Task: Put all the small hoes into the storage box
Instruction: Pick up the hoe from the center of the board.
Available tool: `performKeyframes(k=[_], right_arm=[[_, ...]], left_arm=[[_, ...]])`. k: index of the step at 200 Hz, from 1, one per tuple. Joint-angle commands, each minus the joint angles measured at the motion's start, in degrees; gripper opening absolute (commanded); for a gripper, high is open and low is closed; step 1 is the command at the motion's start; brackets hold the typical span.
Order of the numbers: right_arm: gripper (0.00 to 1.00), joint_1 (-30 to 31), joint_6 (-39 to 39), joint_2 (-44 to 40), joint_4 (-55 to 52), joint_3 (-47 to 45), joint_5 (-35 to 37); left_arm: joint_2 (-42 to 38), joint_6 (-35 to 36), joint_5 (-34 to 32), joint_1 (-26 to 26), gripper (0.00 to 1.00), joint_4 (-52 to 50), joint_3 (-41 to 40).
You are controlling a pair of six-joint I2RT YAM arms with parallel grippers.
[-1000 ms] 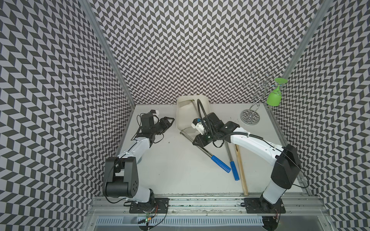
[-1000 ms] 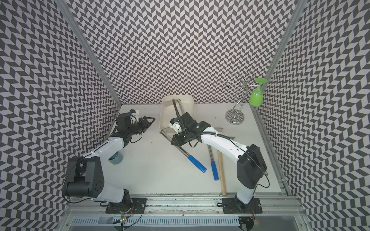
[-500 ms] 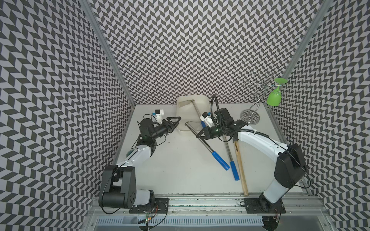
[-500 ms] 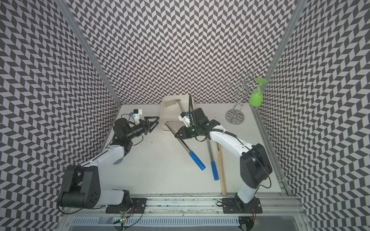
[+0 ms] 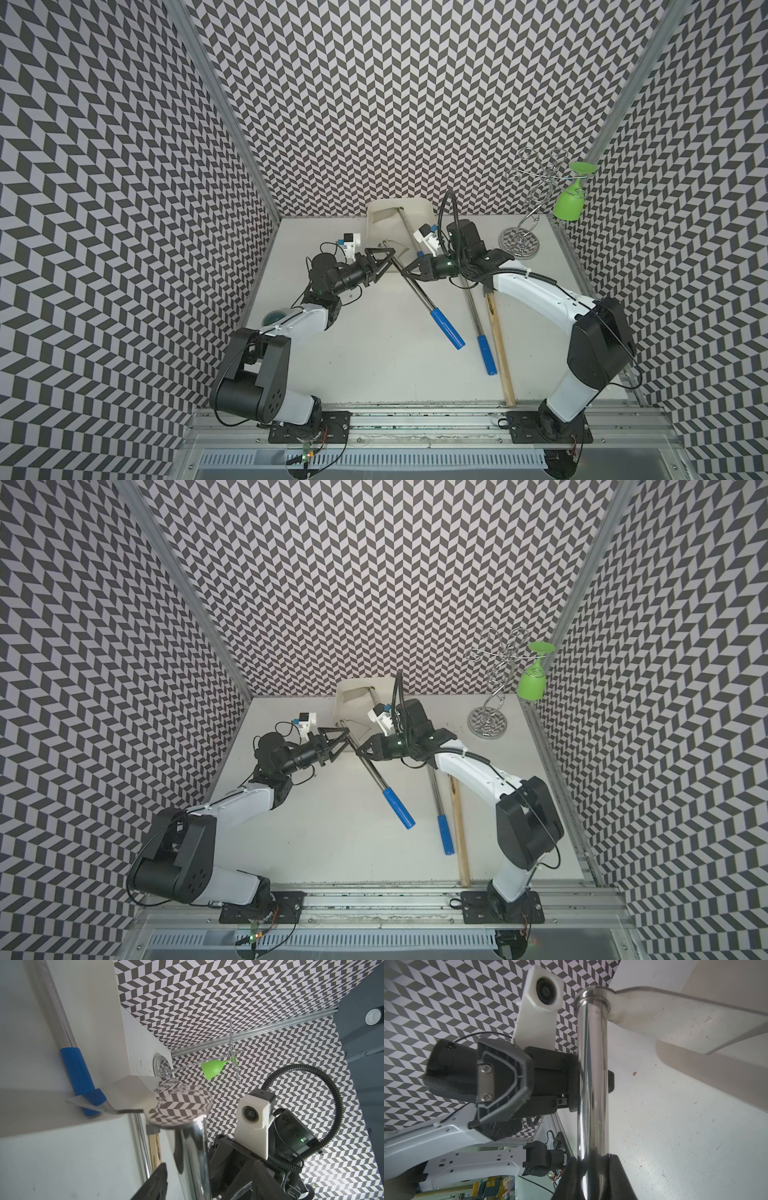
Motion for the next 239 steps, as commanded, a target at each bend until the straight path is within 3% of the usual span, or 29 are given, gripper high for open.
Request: performKeyframes(k=[1,73,105,181,239], right_arm=[[0.00,-0.2,2.6,-0.7,9.5,-0.9,-4.8],[0.00,-3.5,20.5,-1.9,33.4,-10.9,-16.4],[0.00,-4.0,30.7,-1.7,46.7,-15.0,-19.6],[0.00,-3.9,40.5,0.5,58.4,-17.5,-22.2],[0.00,-3.2,43.6,2.8,60.2,-17.3,-23.4]], left_arm=[[1.8,-4.2,-1.0,-0.2,0.62,9.5,-0.9],[9.4,-16.5,-0.9,0.0,0.54,38.9,-4.6],[9.8,-14.5,-0.3,0.1,0.55,37.6,-4.7],[12.6,-14.0,-1.3,0.2,0.46,36.8,-0.3],[14.3,-14.0,-1.2,-1.1,0.45,36.5,3.5]])
